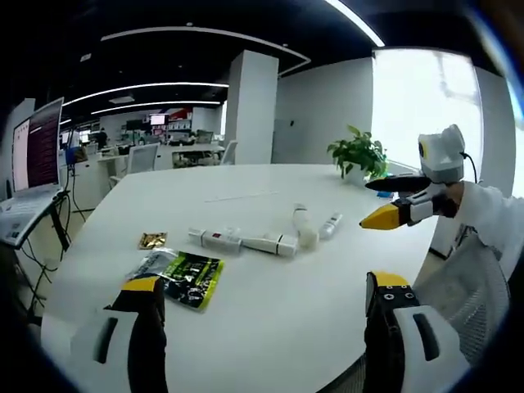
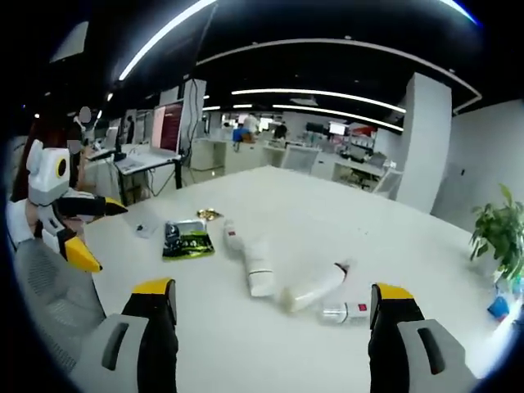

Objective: Arrange the skincare products in the storage area until every visible bottle or jar stands upright without overlapping.

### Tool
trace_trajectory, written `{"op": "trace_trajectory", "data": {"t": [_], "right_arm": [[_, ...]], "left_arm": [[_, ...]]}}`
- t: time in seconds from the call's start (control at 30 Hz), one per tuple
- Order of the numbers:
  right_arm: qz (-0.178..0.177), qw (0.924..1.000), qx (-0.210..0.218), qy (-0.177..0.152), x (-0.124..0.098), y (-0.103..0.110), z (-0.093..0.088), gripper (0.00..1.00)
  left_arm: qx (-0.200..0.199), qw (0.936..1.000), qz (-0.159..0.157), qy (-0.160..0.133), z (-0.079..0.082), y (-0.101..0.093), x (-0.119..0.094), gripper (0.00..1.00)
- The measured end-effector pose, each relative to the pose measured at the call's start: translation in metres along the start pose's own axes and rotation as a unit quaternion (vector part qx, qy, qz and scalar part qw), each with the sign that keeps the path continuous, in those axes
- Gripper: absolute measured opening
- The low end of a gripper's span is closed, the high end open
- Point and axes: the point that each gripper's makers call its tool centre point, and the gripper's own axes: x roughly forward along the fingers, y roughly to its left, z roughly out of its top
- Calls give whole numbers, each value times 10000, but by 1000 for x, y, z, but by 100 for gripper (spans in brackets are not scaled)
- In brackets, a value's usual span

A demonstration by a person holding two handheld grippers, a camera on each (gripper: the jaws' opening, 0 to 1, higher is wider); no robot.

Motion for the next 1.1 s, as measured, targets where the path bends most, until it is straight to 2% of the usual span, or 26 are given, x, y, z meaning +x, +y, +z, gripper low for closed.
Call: {"op": "trace_trajectory", "data": {"t": [0.43,1.1], "right_arm": [[71,9999,55,118,2,5,-14,99],[286,9992,-82,248,22,7,-9,99]], "left_arm": [[-21,10000,9,48,-1,1,0,96],[-26,10000,10,22,0,2,-1,96]]}}
